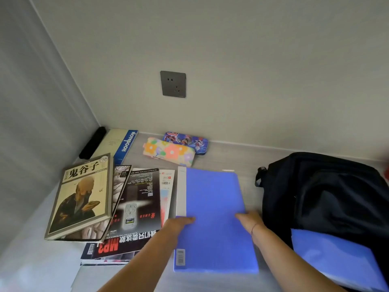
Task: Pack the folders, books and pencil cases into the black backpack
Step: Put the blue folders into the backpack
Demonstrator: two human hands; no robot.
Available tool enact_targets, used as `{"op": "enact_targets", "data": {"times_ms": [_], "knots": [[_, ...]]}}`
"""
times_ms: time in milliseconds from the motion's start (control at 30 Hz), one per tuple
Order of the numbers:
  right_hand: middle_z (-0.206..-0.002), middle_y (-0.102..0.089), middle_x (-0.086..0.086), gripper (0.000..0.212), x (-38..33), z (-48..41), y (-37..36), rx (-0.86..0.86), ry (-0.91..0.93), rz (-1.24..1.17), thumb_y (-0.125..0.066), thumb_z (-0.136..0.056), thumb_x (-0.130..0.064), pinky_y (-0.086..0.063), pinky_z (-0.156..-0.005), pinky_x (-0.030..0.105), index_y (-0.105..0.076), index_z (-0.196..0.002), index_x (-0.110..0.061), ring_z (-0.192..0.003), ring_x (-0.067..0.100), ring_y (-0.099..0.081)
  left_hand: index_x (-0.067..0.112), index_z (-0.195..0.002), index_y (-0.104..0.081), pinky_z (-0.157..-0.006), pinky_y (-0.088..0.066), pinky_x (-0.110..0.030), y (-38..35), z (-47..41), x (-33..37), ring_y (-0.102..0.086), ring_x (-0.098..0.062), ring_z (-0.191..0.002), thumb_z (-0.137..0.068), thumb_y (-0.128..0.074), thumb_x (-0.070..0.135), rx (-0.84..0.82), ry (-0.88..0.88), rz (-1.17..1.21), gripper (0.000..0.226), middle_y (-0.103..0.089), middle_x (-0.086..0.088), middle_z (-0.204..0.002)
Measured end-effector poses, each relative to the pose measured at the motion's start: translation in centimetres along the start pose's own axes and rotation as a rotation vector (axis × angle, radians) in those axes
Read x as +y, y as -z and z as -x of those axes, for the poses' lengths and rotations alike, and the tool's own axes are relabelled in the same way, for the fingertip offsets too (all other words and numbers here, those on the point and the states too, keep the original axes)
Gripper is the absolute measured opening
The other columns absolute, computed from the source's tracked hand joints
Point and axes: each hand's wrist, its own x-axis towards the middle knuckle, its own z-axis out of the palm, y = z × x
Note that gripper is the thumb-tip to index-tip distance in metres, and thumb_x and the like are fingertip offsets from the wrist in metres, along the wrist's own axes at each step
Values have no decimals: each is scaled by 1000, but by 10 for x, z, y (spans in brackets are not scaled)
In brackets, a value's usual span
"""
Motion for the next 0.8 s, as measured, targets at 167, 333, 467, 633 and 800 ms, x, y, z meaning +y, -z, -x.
{"op": "enact_targets", "data": {"times_ms": [167,333,467,633,800], "knots": [[-97,-65,17,20,-3,3,8,-124,19,-105,-59,-88,-6,-50,-78,37,-64,-105,3,-85,32,-63,-4,-107,-68,-83,-56,-49,6,13,2,-69,-39,-89,-74,-76,9,-134,-13,7,36,-71,-25,-103],[-99,-69,14,24,-15,19,21,-251,174,-319,-58,-88,2,-54,-77,38,-63,-110,-3,-83,27,-67,1,-106,-69,-68,-60,-43,17,17,15,-73,-31,-75,-75,-74,3,-151,-206,87,32,-75,-17,-90],[-99,-70,10,20,-29,40,41,-281,327,-369,-58,-89,0,-56,-81,39,-64,-105,-9,-84,24,-69,2,-105,-69,-68,-59,-38,12,29,30,-73,-29,-77,-73,-74,3,-209,-296,116,33,-74,-18,-97],[-104,-66,6,23,-8,66,92,-107,444,-343,-59,-89,-4,-53,-77,31,-60,-110,-14,-91,22,-64,5,-97,-73,-62,-59,-38,-28,56,25,-74,-32,-80,-71,-77,10,-363,-253,50,27,-76,-17,-94],[-106,-68,10,23,70,91,169,30,406,-401,-59,-88,1,-53,-83,38,-65,-106,-13,-91,24,-66,7,-101,-73,-64,-59,-36,-99,93,-26,-74,-30,-85,-76,-74,10,-525,-248,-26,25,-75,-15,-100]]}}
